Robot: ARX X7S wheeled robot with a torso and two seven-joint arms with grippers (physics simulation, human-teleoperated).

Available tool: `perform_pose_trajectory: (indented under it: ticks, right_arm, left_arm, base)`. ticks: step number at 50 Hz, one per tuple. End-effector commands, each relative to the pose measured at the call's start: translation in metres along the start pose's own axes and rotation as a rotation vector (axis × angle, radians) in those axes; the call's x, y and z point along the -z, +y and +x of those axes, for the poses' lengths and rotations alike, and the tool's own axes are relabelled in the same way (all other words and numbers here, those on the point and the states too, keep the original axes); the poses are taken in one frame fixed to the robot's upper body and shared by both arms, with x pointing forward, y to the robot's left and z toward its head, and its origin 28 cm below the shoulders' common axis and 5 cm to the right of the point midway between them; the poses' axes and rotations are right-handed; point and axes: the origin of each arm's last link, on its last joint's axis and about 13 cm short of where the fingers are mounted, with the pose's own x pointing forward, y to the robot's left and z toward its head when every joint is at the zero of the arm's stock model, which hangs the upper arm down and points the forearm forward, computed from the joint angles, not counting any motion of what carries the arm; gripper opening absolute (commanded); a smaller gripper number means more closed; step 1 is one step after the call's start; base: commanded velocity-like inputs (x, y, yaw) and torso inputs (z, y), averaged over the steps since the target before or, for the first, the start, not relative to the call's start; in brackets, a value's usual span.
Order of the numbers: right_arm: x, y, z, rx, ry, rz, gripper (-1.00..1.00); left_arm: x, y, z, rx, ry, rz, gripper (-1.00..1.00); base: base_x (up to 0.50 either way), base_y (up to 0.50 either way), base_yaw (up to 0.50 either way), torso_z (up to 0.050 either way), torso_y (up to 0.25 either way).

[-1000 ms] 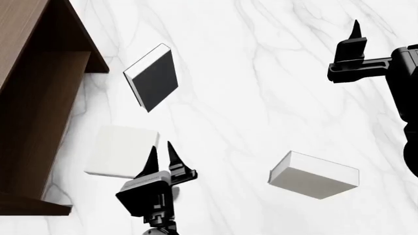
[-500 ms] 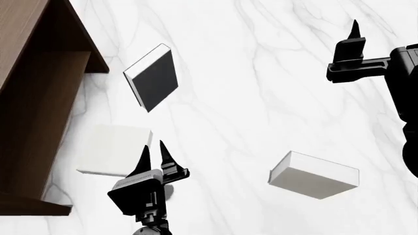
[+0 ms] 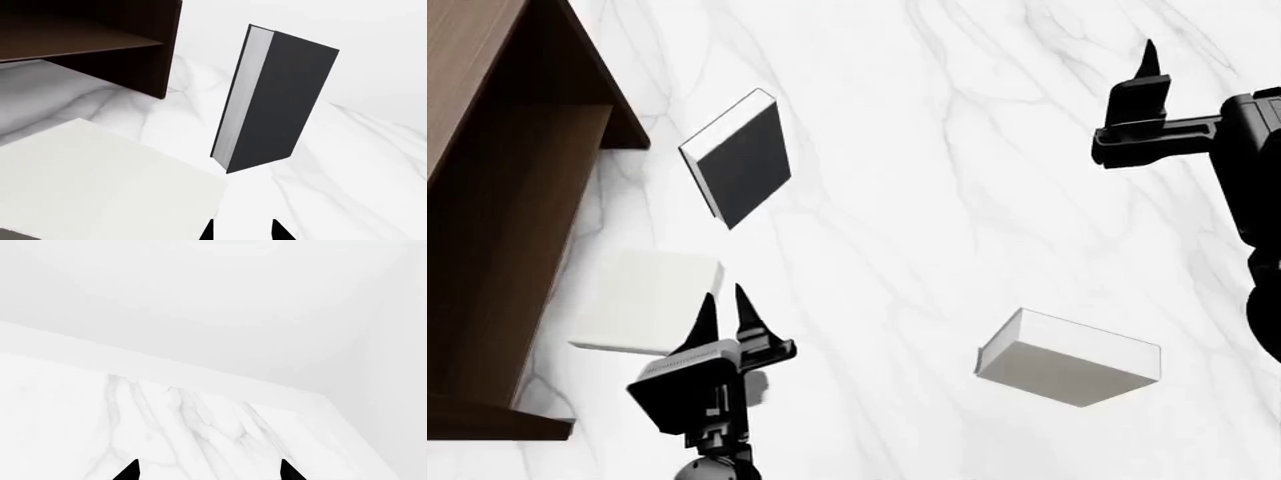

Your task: Pick up the book on the right and place it under the cabinet shelf.

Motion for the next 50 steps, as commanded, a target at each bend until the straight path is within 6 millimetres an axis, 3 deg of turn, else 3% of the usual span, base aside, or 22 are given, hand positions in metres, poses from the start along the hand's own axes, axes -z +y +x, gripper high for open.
perform_pose_trajectory:
  ticks: [1, 50]
  right_arm:
    - [-0.001, -0.001, -0.001, 0.004, -0.003, -0.003, 1.0]
    - [0.001, -0.001, -0.003, 0.004, 0.01, -0.01, 1.0]
  left_arm:
    - [0.004, 0.081, 0.014, -0.592, 0.145, -0.181, 1.0]
    - [-0.007, 0.105, 0.02, -0.642, 0.101, -0.148, 1.0]
  base:
    - [0.0, 0.01, 0.01, -0.01, 0.0]
    - [0.0, 0.0, 0.01, -0.003, -0.007]
